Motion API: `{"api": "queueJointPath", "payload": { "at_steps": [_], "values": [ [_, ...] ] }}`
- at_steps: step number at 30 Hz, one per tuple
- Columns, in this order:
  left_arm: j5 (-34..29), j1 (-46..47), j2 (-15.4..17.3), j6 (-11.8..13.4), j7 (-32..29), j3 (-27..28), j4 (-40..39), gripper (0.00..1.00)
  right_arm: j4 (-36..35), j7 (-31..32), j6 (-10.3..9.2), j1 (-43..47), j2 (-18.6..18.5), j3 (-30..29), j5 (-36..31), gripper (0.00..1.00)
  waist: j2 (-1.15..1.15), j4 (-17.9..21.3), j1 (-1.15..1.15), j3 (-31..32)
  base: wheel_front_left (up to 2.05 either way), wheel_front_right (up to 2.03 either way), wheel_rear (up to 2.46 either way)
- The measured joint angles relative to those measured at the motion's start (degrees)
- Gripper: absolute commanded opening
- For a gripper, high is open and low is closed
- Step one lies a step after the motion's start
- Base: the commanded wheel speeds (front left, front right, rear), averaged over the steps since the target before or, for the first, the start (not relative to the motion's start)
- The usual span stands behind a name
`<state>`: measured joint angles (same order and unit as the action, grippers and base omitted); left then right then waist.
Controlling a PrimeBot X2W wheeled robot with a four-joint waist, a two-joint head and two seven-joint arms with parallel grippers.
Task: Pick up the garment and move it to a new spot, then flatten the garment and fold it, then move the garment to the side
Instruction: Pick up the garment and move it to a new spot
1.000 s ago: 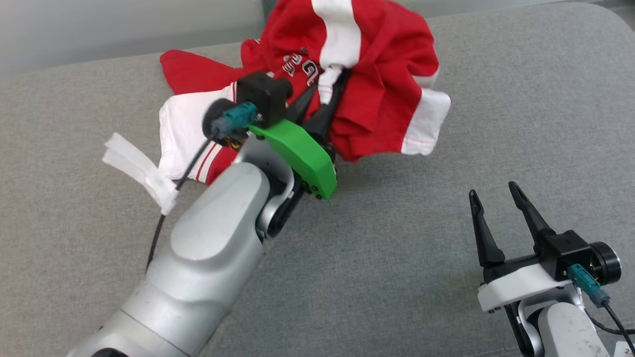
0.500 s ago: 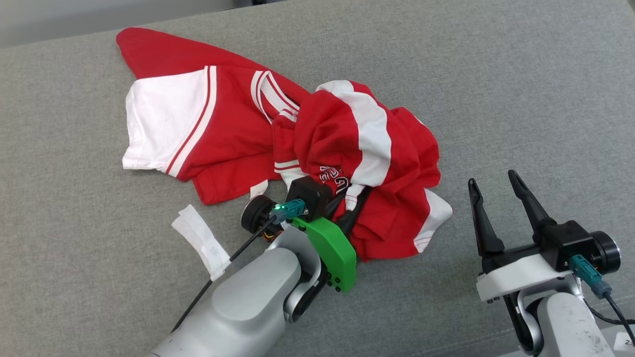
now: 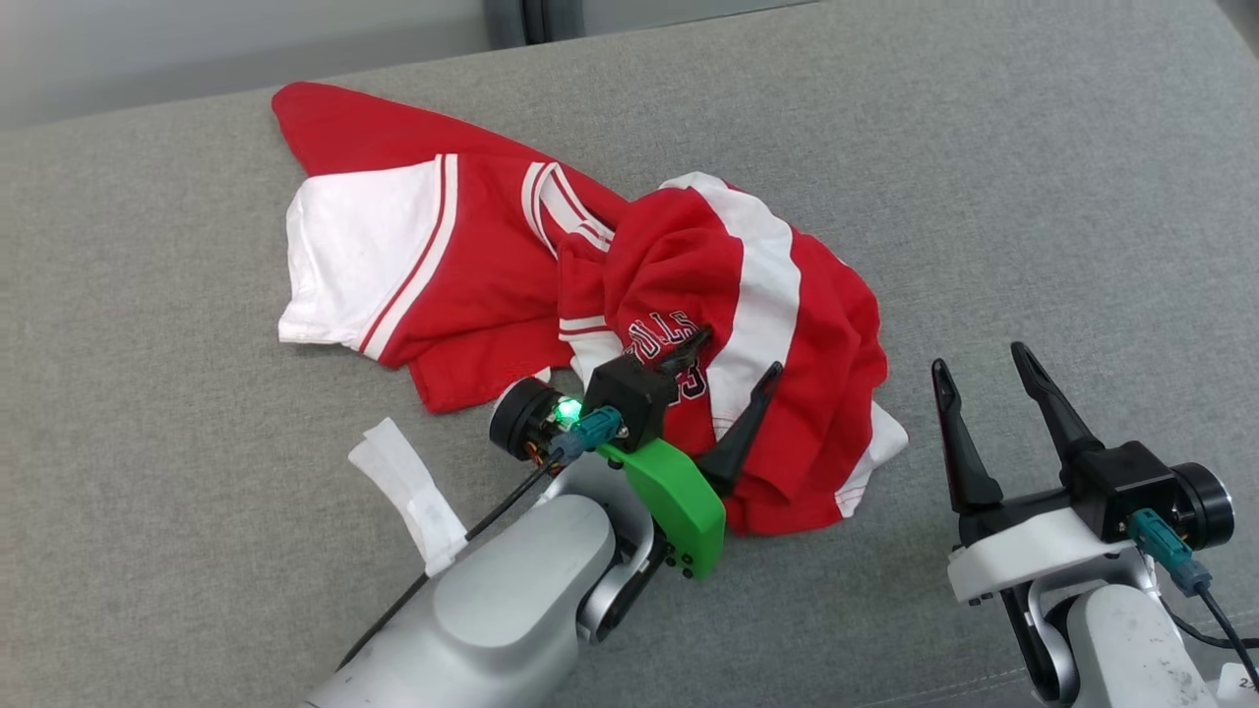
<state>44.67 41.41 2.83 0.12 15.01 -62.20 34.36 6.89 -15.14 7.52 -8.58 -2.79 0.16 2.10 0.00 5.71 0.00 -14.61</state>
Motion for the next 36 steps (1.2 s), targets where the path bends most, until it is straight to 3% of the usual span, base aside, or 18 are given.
{"api": "queueJointPath", "payload": {
  "at_steps": [10, 22, 28, 36],
  "values": [
    [-7.72, -7.98, -0.03, 0.14, 0.02, 11.46, -3.59, 1.00, 0.23, 0.00, 0.00, 1.54, 0.01, -0.45, -0.01, 1.00, 0.00, -1.50, 0.00, 4.43, 0.00, 0.00, 0.00],
    [-13.97, -13.28, 0.40, -0.54, 0.03, 28.52, -1.87, 1.00, -0.03, 0.00, 0.00, 2.74, 0.01, -0.77, -0.14, 1.00, 0.00, -3.28, 0.00, 6.13, 0.00, 0.00, 0.00],
    [-14.95, -12.59, 1.14, -0.69, 0.03, 35.30, 2.79, 1.00, -0.52, 0.00, 0.00, 1.98, 0.01, -0.87, -0.42, 1.00, 0.00, -2.72, 0.00, 4.15, 0.00, 0.00, 0.00],
    [-12.78, -8.09, 1.57, 0.88, 0.07, 40.83, 15.77, 1.00, -0.92, 0.00, 0.00, 0.81, 0.00, -1.21, -0.58, 1.00, 0.00, -1.41, 0.00, 0.46, 0.00, 0.00, 0.00]
  ]
}}
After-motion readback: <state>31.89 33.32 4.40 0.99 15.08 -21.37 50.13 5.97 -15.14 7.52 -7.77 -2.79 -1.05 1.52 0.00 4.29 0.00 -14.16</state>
